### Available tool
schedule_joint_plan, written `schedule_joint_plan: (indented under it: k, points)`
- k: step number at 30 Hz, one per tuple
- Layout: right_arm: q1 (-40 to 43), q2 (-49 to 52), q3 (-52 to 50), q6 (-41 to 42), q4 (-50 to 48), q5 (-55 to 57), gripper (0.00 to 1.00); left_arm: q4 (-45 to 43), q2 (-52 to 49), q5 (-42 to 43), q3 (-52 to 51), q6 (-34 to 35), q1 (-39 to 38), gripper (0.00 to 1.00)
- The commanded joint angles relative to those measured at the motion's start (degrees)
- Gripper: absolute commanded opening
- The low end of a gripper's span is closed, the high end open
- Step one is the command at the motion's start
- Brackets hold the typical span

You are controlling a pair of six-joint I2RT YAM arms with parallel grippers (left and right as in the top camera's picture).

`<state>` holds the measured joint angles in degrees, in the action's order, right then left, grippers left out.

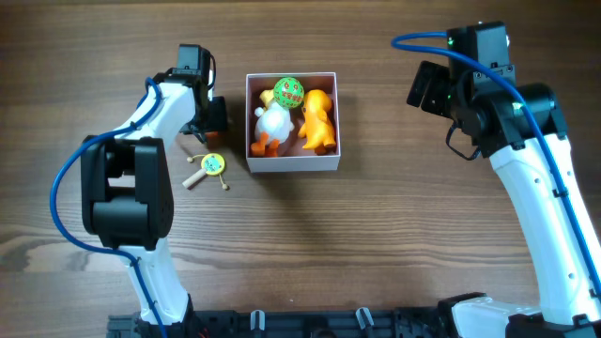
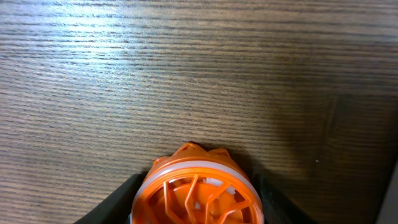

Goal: Pack container
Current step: 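Carry the orange spinner into the box and open the left gripper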

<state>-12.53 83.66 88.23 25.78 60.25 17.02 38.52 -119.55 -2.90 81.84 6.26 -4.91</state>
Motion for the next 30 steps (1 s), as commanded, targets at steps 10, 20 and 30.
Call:
schedule_joint_plan:
  k: [10,20,30]
  points:
    - [-0.09,-0.17,0.37,-0.31,0.00,0.98,1.00,1.33,17.38,1.55,1.05,0.17,-0.02,0.49]
    - [-0.09,-0.17,0.37,-0.31,0.00,0.96,1.00,2.75,23.78,17.70,1.05,2.16,-9.07,0.45]
    - [-0.09,-0.17,0.37,-0.31,0.00,0.98,1.00,6.10,23.76,12.37,0.68,2.32,-23.89,0.42]
